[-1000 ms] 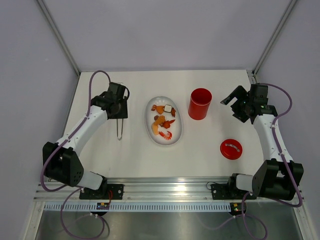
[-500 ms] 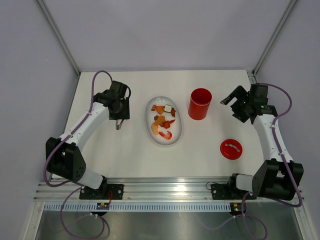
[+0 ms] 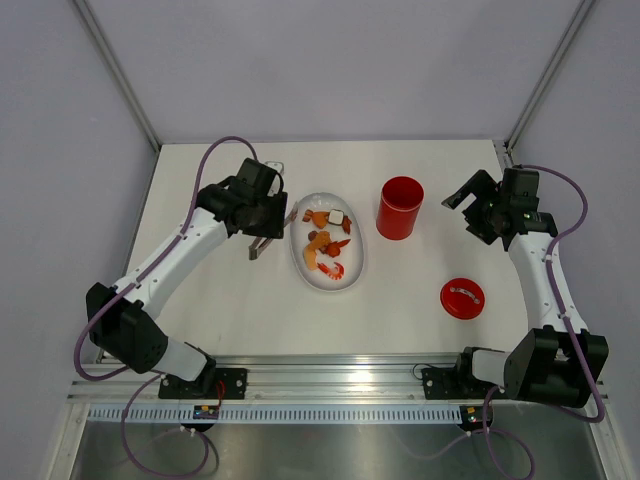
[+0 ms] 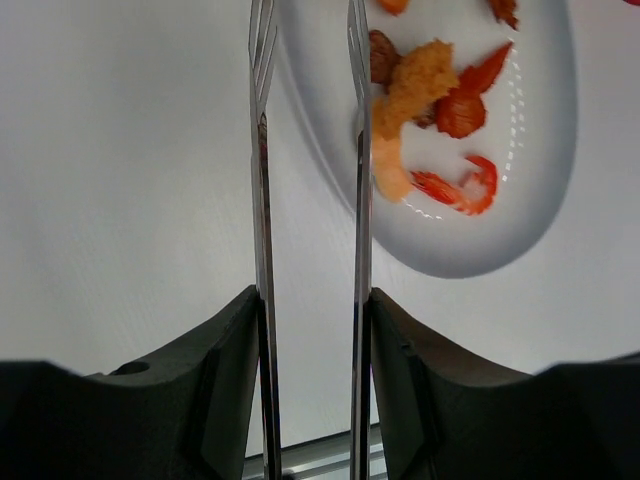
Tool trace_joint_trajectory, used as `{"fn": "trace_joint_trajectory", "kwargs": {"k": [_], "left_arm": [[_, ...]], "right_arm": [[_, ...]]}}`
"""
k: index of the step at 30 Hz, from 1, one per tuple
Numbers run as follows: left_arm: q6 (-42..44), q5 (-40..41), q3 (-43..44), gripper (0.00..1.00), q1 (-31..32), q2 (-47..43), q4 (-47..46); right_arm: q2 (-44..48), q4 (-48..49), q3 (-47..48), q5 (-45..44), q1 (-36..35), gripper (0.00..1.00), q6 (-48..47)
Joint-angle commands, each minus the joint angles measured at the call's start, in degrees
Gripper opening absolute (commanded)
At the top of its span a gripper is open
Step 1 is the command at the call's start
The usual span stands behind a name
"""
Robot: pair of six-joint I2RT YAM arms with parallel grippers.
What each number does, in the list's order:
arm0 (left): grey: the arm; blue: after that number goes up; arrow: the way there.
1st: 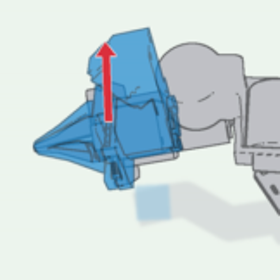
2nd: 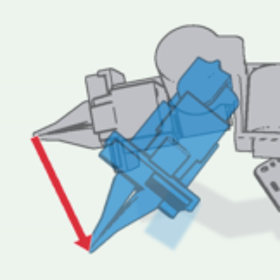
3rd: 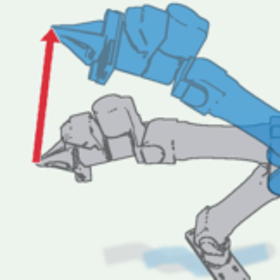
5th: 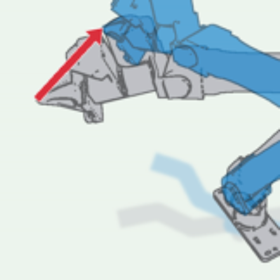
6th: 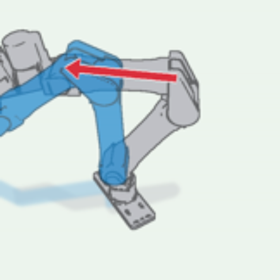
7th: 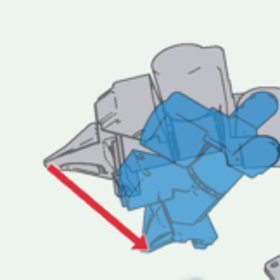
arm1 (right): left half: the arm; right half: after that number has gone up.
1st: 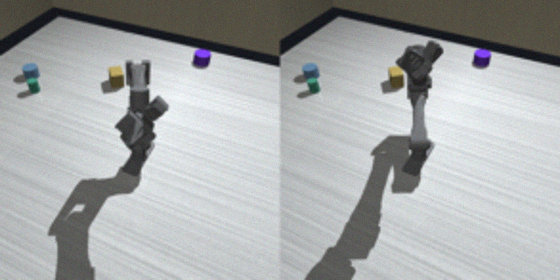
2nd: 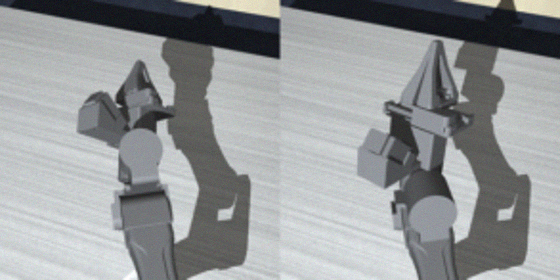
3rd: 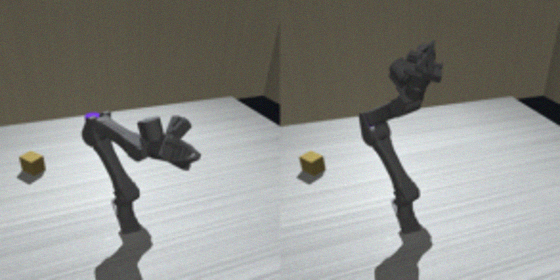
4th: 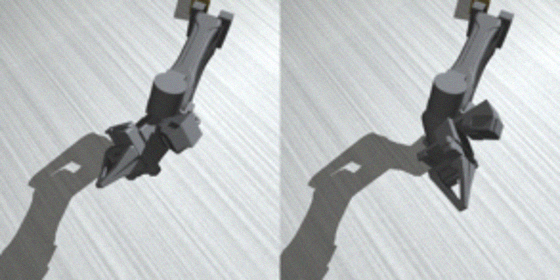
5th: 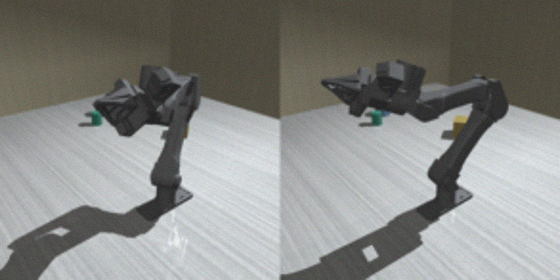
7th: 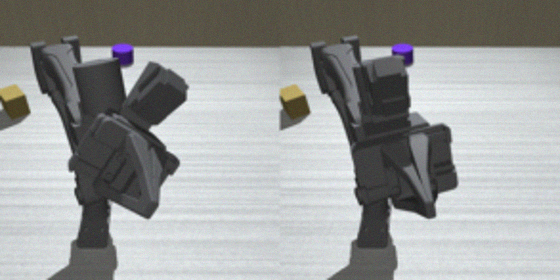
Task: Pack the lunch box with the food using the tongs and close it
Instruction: Pick up the clamp at the center of the board, then pick up the fake food from the plate.
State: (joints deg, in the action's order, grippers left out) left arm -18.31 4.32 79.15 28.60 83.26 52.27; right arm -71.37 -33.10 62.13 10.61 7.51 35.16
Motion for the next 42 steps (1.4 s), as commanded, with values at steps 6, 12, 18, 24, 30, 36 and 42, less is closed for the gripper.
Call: {"fn": "trace_joint_trajectory", "kwargs": {"k": [6, 12, 18, 24, 30, 36, 42], "left_arm": [[4.4, -7.9, 3.2, 0.49, 5.5, 0.6, -0.9], [6.5, -10.8, 3.8, 0.54, 7.3, 2.6, -1.6], [7.1, -7.9, 5.3, 0.54, 8.7, 6.7, -1.7], [7.0, -2.3, 6.8, 0.55, 9.5, 9.3, -1.2], [7.4, -2.6, 7.6, 0.58, 9.5, 12.0, -1.1], [7.3, -2.8, 8.6, 0.58, 9.8, 14.6, -0.8], [7.1, -1.3, 8.6, 0.57, 10.2, 15.6, -0.4]], "right_arm": [[2.9, -2.0, 2.3, -0.4, 0.1, 1.00, -0.8], [2.7, -2.1, 2.5, -0.6, 0.1, 0.99, -0.5], [2.4, -2.4, 2.8, -0.7, 0.1, 1.00, -0.8], [2.3, -2.6, 2.8, -0.7, 0.1, 0.99, -0.7], [2.1, -2.2, 2.9, -0.4, 0.1, 0.99, -0.4], [2.0, -2.1, 2.8, -0.3, 0.1, 1.00, -0.4], [1.9, -2.1, 2.5, -0.4, 0.1, 0.99, -0.3]]}}
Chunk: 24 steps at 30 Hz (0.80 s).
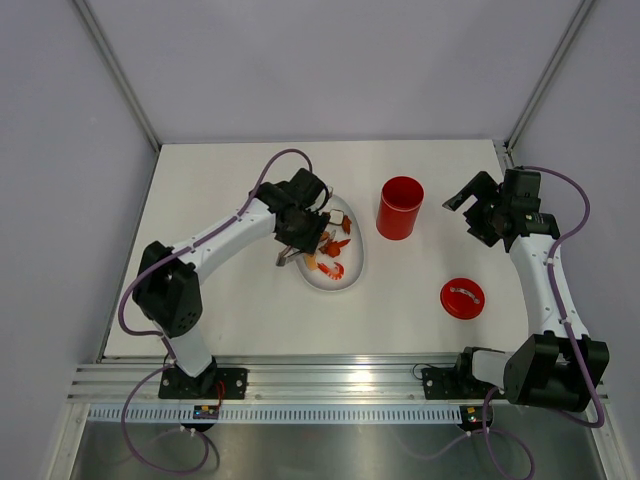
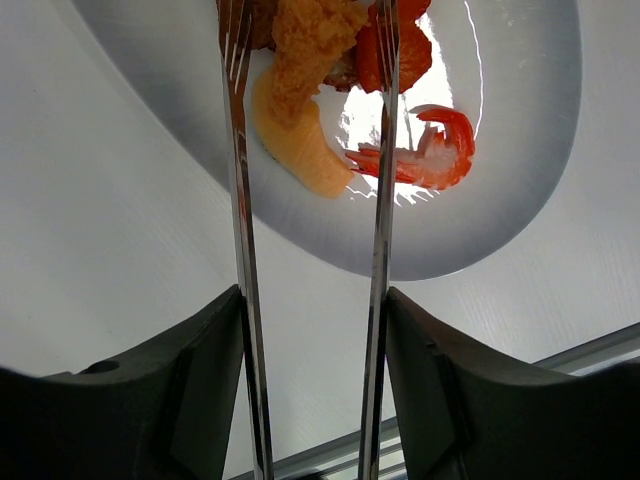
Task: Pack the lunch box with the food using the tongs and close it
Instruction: Pick up the fake food from the plate.
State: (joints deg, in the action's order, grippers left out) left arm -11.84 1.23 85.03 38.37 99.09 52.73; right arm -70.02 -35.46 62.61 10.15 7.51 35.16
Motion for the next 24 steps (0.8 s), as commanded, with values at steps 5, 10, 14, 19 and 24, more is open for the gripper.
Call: {"fn": "trace_joint_trajectory", "kwargs": {"k": [5, 10, 14, 19, 24], "left_arm": [[0.4, 1.5, 2.9, 0.49, 0.6, -0.4, -0.7], [0.1, 1.2, 3.4, 0.38, 0.5, -1.1, 0.2], [0.1, 1.1, 4.3, 0.26, 0.5, -2.3, 0.9], [-0.2, 1.0, 5.8, 0.12, 0.5, -3.6, 2.1], [-0.5, 1.0, 8.0, 0.00, 0.5, -5.0, 3.2]], "right_arm": [[0.6, 0.3, 2.0, 0.0, 0.1, 0.99, -0.2], [0.6, 0.4, 2.1, 0.0, 0.1, 0.99, 0.0], [0.5, 0.4, 2.1, 0.1, 0.1, 1.00, 0.1], [0.3, 0.6, 2.0, 0.2, 0.1, 1.00, 0.4], [0.3, 0.7, 2.1, 0.3, 0.1, 1.00, 0.4]]}}
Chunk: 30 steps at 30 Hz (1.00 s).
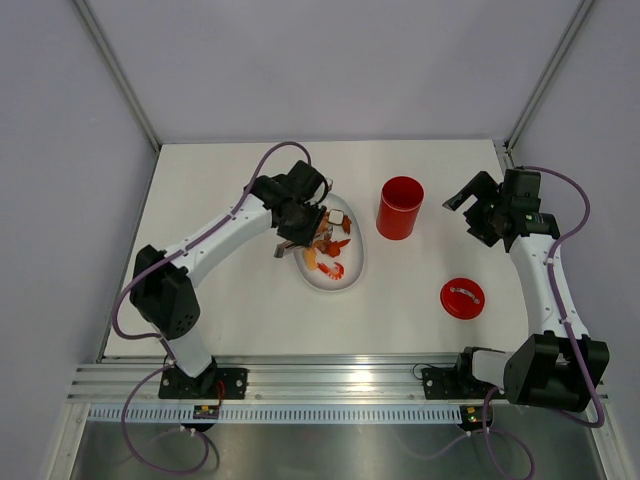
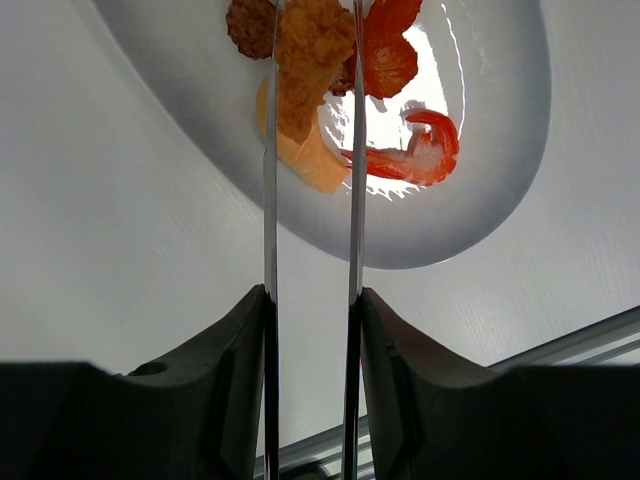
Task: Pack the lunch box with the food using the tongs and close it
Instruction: Pick up the fake food from the plate, then place the fake food in the packing box.
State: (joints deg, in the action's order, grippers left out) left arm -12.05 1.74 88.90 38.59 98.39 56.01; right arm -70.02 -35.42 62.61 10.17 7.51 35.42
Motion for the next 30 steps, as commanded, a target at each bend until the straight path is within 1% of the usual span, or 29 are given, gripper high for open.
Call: {"fn": "trace_joint_trajectory", "kwargs": {"k": [1, 6, 7, 9, 12, 17, 21, 25, 30], "left_arm": [[-0.3, 0.2, 4.7, 0.00, 0.3, -4.4, 0.1], [-0.5, -1.4, 9.0, 0.00, 0.3, -5.4, 0.8], [-0.5, -3.3, 10.9, 0.00, 0.3, -5.5, 0.7], [-0.5, -4.5, 13.0, 0.00, 0.5, -5.1, 0.5], [-0.5, -6.7, 18.2, 0.00, 1.1, -3.9, 0.0], [-0.9, -9.4, 28.5, 0.00, 2.6, 1.4, -1.2], [-1.6, -10.7, 34.5, 0.00, 3.8, 6.1, -2.7], [-2.9, -12.7, 37.7, 0.00, 4.3, 10.1, -5.1], [-3.9, -12.9, 38.5, 0.00, 4.5, 14.4, -8.7]], "right_arm": [[0.4, 0.5, 2.1, 0.3, 0.1, 1.00, 0.1], [0.8, 0.3, 2.4, 0.0, 0.1, 0.99, 0.1], [0.9, 0.1, 2.4, -0.2, 0.1, 1.00, 0.0], [1.3, -0.1, 2.5, -0.4, 0.1, 1.00, 0.0], [1.9, -0.6, 2.9, -0.9, 0.1, 0.99, -0.1], [2.8, -1.6, 3.8, -1.6, 0.1, 1.00, -0.3], [3.7, -2.6, 4.4, -2.2, 0.1, 0.99, -0.4], [4.1, -3.4, 4.6, -2.6, 0.1, 1.00, -0.7], [5.0, -4.3, 4.8, -3.1, 0.1, 0.99, -0.9]]}}
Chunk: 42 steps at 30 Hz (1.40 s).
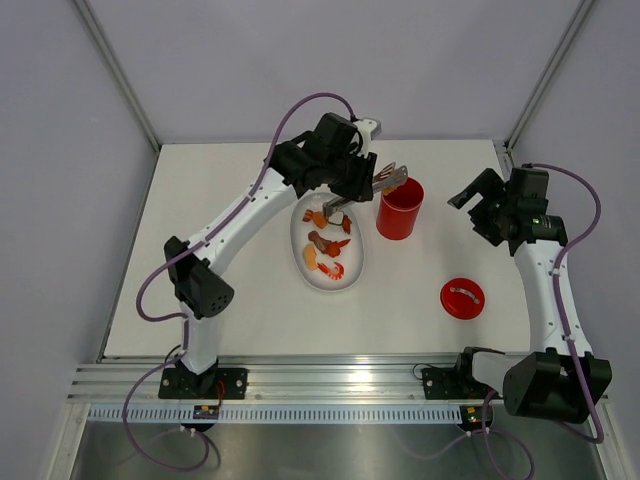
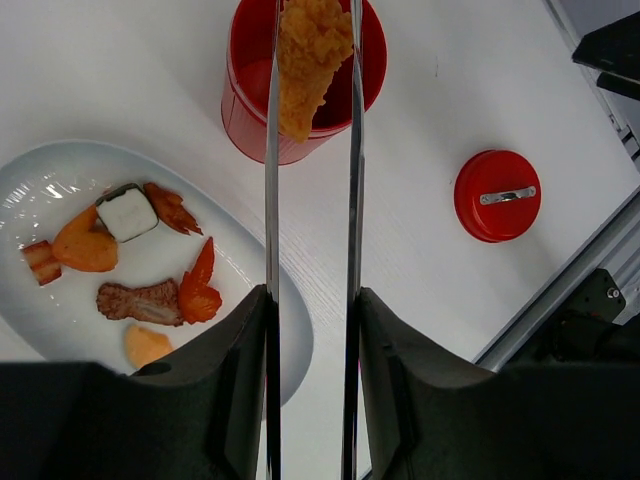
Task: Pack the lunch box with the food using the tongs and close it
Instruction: Place the fake food in the packing box.
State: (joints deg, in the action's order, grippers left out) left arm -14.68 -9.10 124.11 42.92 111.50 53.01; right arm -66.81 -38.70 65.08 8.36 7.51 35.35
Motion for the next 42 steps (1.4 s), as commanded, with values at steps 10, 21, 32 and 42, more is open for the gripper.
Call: {"fn": "trace_joint_trajectory", "kwargs": {"k": [10, 21, 32, 42], "left_arm": [[-2.7, -2.0, 3.6, 0.08, 0.2, 6.1, -9.8], [-3.0, -4.3, 4.8, 0.36, 0.3, 7.3, -9.9], [-2.3, -5.0, 5.1, 0.45, 0.2, 6.8, -9.0], [-1.9, -5.1, 4.6, 0.51, 0.4, 6.4, -8.5]], "right_arm": [[2.2, -2.3, 2.6, -1.9, 0.1, 0.99, -1.7], [1.6, -2.1, 2.8, -1.8, 0.1, 0.99, -1.6], [1.5, -2.1, 2.7, -1.7, 0.1, 1.00, -1.3], [1.5, -2.2, 2.5, -1.4, 0.1, 1.00, -1.1]]}}
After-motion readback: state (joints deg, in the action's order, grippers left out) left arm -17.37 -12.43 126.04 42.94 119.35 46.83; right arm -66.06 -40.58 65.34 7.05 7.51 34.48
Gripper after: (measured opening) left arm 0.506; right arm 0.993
